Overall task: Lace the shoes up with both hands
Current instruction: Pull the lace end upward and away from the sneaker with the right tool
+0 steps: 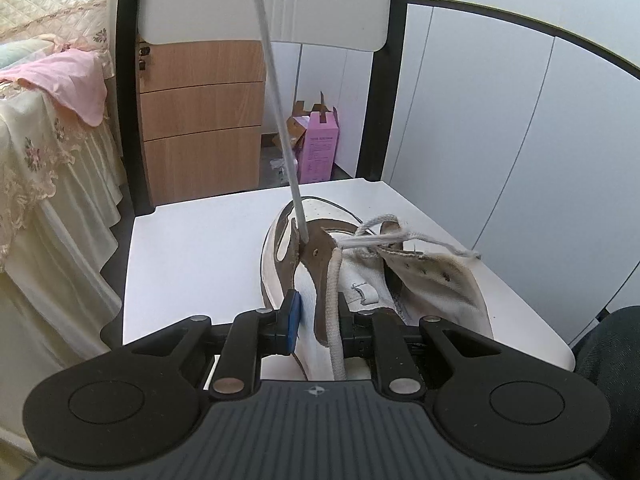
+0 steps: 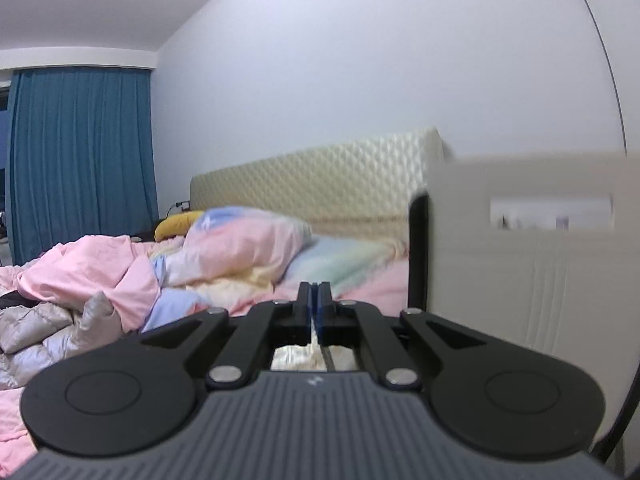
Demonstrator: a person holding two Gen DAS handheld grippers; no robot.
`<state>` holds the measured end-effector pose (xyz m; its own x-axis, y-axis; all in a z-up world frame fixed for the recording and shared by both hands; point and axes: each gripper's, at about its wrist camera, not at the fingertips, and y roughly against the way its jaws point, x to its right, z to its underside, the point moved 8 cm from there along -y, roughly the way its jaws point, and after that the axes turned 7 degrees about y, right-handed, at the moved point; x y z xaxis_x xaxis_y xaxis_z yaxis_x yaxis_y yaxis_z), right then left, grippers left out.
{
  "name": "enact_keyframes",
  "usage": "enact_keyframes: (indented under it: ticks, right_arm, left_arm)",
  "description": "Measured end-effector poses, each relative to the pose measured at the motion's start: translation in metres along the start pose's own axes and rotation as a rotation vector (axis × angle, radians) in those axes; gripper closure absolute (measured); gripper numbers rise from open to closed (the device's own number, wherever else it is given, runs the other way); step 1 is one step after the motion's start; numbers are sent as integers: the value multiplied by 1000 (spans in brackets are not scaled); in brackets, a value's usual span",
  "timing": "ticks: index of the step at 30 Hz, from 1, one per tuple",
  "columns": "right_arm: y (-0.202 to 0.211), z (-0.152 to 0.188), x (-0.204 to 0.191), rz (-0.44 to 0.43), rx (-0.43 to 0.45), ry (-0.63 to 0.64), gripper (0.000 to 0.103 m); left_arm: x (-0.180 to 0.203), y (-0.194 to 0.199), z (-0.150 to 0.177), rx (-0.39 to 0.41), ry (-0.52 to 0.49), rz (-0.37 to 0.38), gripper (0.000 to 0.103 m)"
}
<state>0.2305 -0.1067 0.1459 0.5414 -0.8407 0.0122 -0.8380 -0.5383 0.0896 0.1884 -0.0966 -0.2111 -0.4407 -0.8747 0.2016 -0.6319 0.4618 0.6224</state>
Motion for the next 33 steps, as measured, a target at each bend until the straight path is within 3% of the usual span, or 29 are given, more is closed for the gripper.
enact_keyframes:
  ticks: [11, 16, 24, 33]
  right_arm:
    - [-8, -80, -23, 15, 111, 91, 100]
    - [-23, -84, -16, 70, 91, 127, 100]
    - [-33, -41, 0, 133, -7, 118, 100]
    - [6, 41, 29, 223, -126, 51, 100]
  left_arm:
    - [-2, -4, -1, 1, -8, -3, 86]
    - [-1, -3, -1, 8, -6, -13, 85]
    - [0, -1, -1, 2, -3, -27, 85]
    - [1, 6, 0, -12, 16, -41, 85]
